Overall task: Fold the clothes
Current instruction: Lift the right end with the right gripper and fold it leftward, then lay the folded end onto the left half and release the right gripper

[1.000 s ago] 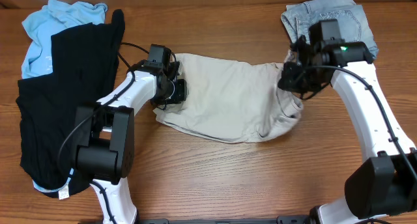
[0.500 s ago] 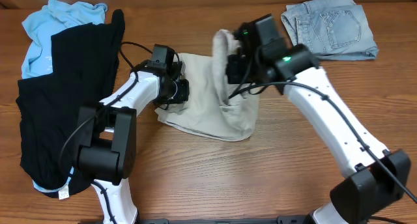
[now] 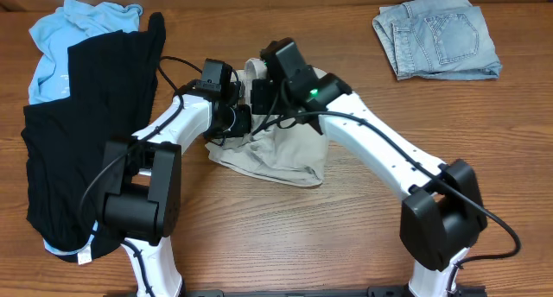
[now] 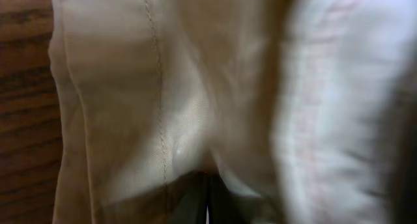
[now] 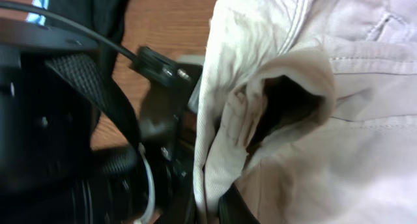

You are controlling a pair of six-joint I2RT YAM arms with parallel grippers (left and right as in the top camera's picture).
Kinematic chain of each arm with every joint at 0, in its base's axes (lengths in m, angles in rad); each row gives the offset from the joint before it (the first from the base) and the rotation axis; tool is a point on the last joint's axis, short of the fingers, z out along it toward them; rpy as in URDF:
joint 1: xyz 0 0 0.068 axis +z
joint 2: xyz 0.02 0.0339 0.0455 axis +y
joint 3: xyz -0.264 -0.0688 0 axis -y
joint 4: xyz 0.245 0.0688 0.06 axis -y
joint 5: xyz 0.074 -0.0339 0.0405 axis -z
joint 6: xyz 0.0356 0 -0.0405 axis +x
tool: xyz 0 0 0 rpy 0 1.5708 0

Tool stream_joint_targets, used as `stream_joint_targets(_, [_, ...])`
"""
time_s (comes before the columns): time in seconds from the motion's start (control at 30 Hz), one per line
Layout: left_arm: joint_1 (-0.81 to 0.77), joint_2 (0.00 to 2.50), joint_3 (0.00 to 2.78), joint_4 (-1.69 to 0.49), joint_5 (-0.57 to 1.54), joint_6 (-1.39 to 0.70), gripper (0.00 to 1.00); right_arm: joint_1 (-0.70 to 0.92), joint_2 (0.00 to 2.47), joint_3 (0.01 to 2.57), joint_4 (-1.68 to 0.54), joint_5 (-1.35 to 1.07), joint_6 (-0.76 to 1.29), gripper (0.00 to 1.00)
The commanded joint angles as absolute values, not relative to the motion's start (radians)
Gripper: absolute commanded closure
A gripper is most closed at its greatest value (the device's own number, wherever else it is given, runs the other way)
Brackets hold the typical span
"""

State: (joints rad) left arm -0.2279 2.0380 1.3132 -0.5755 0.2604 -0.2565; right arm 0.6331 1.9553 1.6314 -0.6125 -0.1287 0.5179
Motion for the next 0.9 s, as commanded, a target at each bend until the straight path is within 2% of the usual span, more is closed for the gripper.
stream_joint_targets(0.0, [-0.247,2.073,1.28,-0.611,0.251,-0.27,0.96,0.655,1.96,1.66,-0.569,-0.097,0.589,0.96])
stream_joint_targets(0.03, [-0.244,2.072,1.286,-0.63,0.251,-0.27,0.95,0.656,1.96,1.66,-0.566,-0.094,0.588,0.96])
stream_joint_targets(0.2, [-0.205,2.072,1.425,-0.886,0.247,-0.233,0.76,0.651,1.96,1.66,-0.57,-0.098,0.588,0.96])
stream_joint_targets(0.43, [-0.163,2.072,1.699,-1.163,0.103,-0.213,0.53,0.649,1.96,1.66,-0.57,-0.106,0.588,0.96])
stream_joint_targets(0.7, [-0.099,2.072,1.967,-1.268,0.008,-0.245,0.5,0.659,1.96,1.66,-0.56,-0.169,0.588,0.96])
stream_joint_targets(0.83, [-0.026,2.072,2.062,-1.218,0.041,-0.267,0.43,0.71,1.966,1.658,-0.505,-0.264,0.529,0.95])
stream_joint_targets(0.87, [-0.012,2.072,2.072,-1.197,0.053,-0.266,0.41,0.733,1.967,1.657,-0.491,-0.294,0.485,0.84])
